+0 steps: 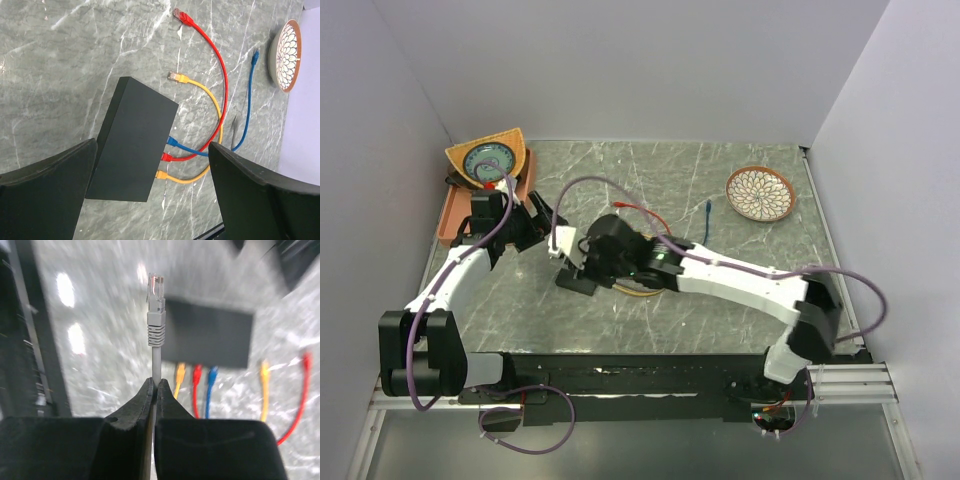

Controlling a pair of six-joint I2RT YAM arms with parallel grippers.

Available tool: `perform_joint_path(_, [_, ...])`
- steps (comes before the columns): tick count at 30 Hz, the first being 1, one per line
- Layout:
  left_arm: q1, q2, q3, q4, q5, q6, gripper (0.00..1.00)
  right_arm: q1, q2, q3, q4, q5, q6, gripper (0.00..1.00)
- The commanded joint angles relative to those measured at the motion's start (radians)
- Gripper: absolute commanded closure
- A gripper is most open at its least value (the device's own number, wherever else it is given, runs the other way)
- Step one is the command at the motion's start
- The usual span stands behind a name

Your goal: Insert the plug into the switch port

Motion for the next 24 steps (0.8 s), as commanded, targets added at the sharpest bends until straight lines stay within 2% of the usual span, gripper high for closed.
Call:
perform_joint_path(1, [0.006, -0.009, -0.003, 0.033, 0.027, -0.014, 0.01, -0.025, -0.144, 0.057, -0.008, -0.109, 0.000, 1.00])
perform_joint_path(6, [0.006, -0.012, -0.001, 0.033, 0.028, -0.014, 0.01, -0.105, -0.298, 0.040, 0.038, -0.244, 0.057, 1.00])
perform_joint_path(7, [0.006, -0.012, -0.001, 0.034, 0.030, -0.016, 0.01, -0.127, -0.322, 0.032, 0.051, -0.317, 0.074, 1.00])
perform_joint_path(10, [0.006, -0.011, -0.001, 0.039, 0.033, -0.017, 0.01, -0.255, -0.423, -0.012, 0.129, -0.494, 0.161, 1.00])
perform_joint_path(14, [0.004, -0.004, -0.001, 0.044, 0.037, -0.019, 0.01, -0.417, -0.557, -0.089, 0.251, -0.603, 0.272, 1.00])
perform_joint_path(24, [0.006, 0.003, -0.001, 0.074, 0.066, -0.031, 0.01, -0.470, -0.635, -0.027, 0.157, -0.530, 0.218, 1.00])
